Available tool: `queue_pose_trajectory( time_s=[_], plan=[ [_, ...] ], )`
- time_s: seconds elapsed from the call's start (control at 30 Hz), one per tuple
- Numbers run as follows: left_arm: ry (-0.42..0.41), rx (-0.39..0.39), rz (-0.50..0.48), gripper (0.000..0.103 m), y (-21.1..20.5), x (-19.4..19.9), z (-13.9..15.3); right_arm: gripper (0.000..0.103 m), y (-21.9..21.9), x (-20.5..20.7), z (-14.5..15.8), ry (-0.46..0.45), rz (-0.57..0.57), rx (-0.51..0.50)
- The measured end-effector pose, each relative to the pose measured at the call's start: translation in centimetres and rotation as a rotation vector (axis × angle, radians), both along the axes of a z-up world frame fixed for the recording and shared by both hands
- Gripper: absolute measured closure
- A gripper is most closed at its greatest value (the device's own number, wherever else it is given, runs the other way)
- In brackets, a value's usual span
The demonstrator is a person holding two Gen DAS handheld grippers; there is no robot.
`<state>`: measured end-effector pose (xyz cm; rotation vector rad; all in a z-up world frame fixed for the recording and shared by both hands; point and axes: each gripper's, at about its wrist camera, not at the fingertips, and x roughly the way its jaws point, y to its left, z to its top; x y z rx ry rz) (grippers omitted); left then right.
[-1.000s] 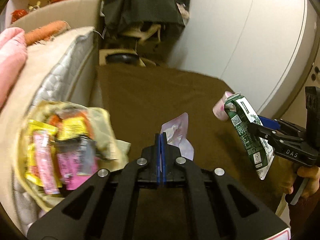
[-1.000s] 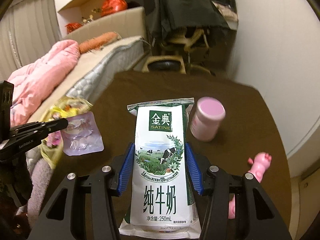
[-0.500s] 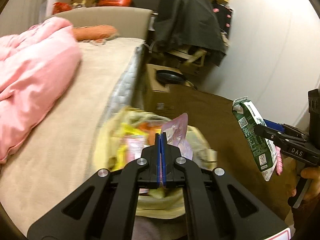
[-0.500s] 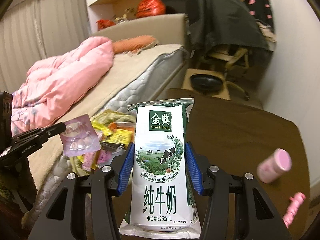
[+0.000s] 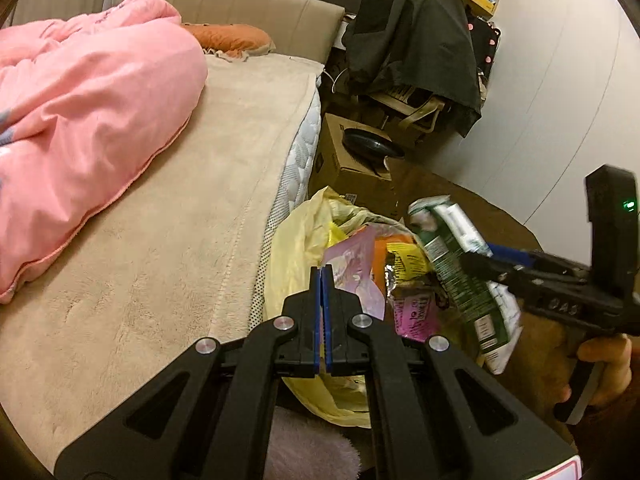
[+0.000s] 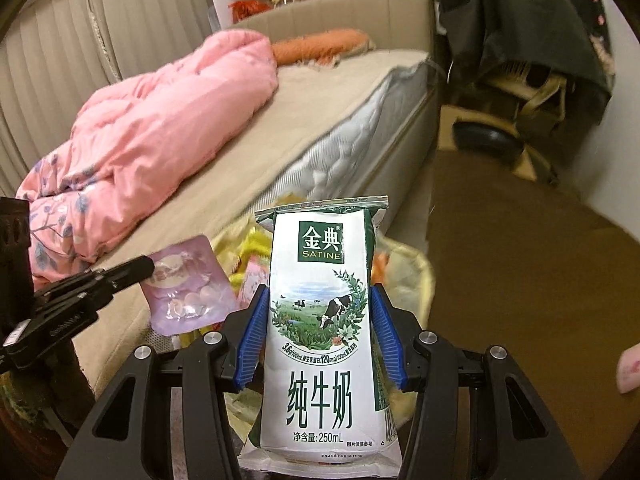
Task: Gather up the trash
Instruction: 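Carry the milk carton and purple wrapper over the yellow bag, then open both grippers to drop the carton and wrapper into the yellow bag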
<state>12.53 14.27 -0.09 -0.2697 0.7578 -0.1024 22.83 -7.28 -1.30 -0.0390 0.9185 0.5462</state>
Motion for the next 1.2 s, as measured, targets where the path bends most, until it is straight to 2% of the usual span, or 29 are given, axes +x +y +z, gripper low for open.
queue_pose_trajectory(
  time_s=[0.2,0.4,0.63,0.97,1.2],
  plan=[
    [0.025,-0.006,-0.02,0.102,-0.1,0.6,-1.2,0.056,-0.6,1.4,-2.8,0.078,-0.03,0.024],
    [0.019,-0.01,-0.069,0.102,-1.2,1.2,-1.2,0.056,0.0,0.9,-2.4,0.028,-0.006,-0.034],
    [0.048,0.031,-0.116,0.102,-3.2,2.8,-2.5,0.056,-0.4,1.3,-2.8,0.023,0.017,-0.018],
    [0.095,0.017,-0.1,0.102,-1.9,5.2,-4.0,0.056,0.5,3.5,-3.8,0.063,0.005,0.046],
    [0.121,-0.004,-0.112,0.102,-1.6,5.9,-4.9,0.056,2.4,4.4,-4.6,0.064,0.026,0.023]
  ],
)
